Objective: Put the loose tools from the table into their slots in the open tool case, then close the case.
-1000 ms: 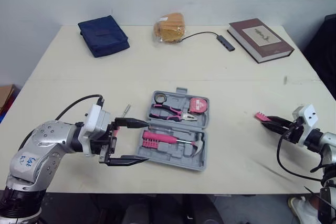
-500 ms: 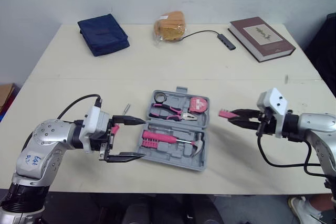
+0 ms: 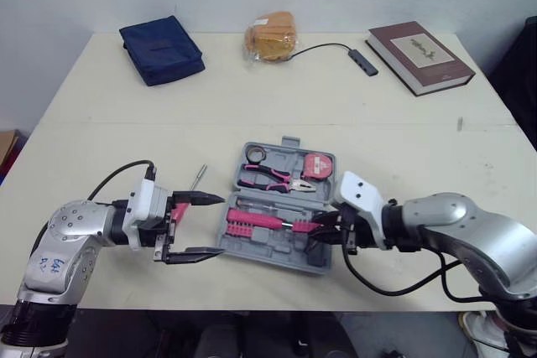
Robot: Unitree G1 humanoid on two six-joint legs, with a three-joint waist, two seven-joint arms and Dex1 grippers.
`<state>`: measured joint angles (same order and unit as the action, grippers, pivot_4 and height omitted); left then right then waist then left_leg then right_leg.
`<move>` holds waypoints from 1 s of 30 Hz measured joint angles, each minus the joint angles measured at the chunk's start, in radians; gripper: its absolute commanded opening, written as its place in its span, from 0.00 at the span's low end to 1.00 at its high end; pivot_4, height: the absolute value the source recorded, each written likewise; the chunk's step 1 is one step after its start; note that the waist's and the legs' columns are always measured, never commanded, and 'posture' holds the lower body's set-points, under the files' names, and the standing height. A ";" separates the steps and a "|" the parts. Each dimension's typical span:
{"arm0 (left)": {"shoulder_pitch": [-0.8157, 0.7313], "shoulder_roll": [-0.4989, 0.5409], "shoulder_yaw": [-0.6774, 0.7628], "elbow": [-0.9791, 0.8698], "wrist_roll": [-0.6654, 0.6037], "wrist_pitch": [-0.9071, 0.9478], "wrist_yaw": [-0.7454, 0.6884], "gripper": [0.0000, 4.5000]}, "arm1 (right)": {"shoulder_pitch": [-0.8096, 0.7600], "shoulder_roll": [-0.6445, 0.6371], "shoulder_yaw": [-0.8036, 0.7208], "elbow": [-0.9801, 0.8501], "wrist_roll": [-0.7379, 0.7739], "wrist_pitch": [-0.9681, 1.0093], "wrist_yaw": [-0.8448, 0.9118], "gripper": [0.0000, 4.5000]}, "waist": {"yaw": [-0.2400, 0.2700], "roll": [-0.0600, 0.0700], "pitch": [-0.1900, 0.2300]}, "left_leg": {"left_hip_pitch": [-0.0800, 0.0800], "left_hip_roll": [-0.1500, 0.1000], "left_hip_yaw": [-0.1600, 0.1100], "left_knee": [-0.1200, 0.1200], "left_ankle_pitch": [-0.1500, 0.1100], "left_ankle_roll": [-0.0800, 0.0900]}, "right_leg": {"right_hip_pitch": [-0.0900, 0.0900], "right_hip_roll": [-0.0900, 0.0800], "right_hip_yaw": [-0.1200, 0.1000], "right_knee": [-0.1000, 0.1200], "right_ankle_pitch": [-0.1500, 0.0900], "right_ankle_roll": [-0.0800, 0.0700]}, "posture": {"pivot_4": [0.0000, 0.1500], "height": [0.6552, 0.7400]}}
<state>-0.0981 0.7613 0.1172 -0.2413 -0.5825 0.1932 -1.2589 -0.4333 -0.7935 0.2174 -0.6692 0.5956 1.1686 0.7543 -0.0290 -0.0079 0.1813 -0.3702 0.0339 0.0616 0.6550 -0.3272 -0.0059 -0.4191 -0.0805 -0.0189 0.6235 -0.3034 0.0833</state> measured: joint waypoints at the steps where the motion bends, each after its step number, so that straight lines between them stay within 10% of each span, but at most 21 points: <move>1: 0.005 0.000 0.000 -0.004 0.000 0.001 0.003 1.00 | -0.007 0.003 0.018 0.000 0.002 0.011 -0.001 0.16 | 0.000 0.000 0.000 | 0.000 0.000 0.000 0.000 0.000 0.000 | 0.000 0.000 0.000 0.000 0.000 0.000 | 1.00 1.00; 30: 0.030 0.002 0.004 -0.023 -0.003 0.024 0.027 1.00 | -0.149 0.140 0.218 0.125 -0.074 0.033 -0.061 0.16 | -0.006 -0.001 0.000 | 0.000 0.000 0.000 0.004 0.000 0.001 | 0.000 0.000 0.000 0.004 0.000 0.000 | 1.00 1.00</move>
<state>-0.0677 0.7636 0.1215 -0.2647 -0.5856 0.2171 -1.2317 -0.5826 -0.6534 0.4357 -0.5443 0.5217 1.2013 0.6933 -0.0347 -0.0086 0.1809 -0.3698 0.0338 0.0614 0.6590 -0.3269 -0.0049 -0.4188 -0.0804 -0.0188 0.6273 -0.3030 0.0837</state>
